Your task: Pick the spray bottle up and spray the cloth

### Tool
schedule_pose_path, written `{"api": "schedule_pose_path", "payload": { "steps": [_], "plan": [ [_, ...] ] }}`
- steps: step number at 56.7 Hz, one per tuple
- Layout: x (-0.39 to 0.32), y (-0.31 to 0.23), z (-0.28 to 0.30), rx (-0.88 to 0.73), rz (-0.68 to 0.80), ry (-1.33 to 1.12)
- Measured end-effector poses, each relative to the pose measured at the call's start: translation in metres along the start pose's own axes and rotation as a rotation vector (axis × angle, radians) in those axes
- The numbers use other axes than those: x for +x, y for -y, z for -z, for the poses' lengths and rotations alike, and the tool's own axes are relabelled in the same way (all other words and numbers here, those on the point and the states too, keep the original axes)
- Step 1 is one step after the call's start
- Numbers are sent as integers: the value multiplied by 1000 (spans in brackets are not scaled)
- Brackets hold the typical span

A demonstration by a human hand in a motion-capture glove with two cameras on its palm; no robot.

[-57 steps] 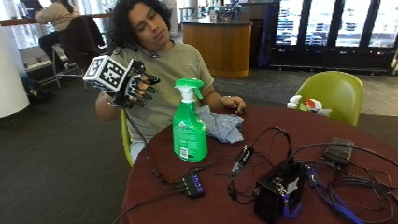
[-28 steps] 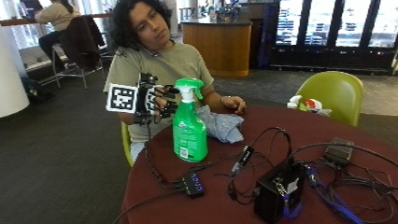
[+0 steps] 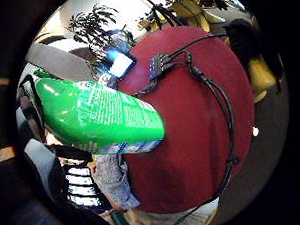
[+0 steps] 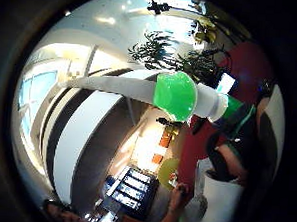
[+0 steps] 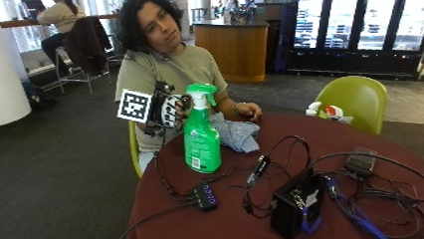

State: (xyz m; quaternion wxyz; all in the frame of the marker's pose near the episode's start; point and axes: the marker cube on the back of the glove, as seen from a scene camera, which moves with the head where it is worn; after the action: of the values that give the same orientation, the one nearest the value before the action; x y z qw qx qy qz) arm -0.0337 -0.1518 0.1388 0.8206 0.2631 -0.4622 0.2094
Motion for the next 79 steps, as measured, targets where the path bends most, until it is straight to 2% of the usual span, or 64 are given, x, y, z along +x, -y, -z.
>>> {"api": "schedule_pose_path", "payload": {
  "steps": [4, 8, 10, 19, 22, 30, 36, 43, 53, 67, 79],
  "plan": [
    [-2, 6, -3, 31, -11, -19],
    [2, -5, 3, -100, 130, -45],
    [1, -8, 4, -126, 136, -56],
    [-16, -18, 7, -68, 101, -175],
    [-20, -27, 9, -59, 144, -228],
    [-21, -54, 31, -213, 336, -407],
    [-18, -71, 52, -364, 359, -576],
    [-17, -89, 69, -484, 390, -633],
    [-16, -111, 94, -545, 403, -750],
    [-11, -118, 114, -553, 372, -759],
    [-8, -94, 93, -505, 312, -501]
  ]
}}
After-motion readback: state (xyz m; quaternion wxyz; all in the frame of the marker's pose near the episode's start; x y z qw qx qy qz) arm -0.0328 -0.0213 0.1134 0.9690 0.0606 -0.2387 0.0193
